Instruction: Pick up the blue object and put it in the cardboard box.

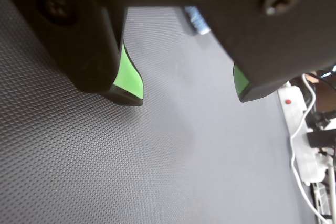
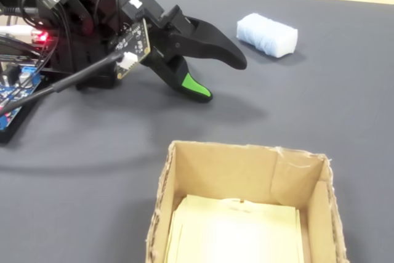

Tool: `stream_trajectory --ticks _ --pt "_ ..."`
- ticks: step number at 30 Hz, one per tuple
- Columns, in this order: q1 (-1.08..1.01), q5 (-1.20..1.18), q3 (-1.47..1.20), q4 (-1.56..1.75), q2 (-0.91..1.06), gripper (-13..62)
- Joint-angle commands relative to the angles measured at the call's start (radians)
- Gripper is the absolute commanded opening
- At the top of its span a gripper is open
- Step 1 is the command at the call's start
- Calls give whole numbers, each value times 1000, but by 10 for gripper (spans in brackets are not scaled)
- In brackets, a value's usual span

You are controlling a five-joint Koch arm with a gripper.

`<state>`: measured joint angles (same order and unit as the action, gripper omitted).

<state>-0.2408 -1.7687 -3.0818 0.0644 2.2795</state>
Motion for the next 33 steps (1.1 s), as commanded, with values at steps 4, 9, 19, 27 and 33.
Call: stream_trajectory --ticks 4,9,19,27,33 --pt "-12 -23 -37 -97 84 341" --pt "-12 -21 -37 -97 84 340" --pt "-3 -11 -37 -112 87 340" --pt "23 18 -37 -55 87 340" --pt "106 49 -37 54 89 340"
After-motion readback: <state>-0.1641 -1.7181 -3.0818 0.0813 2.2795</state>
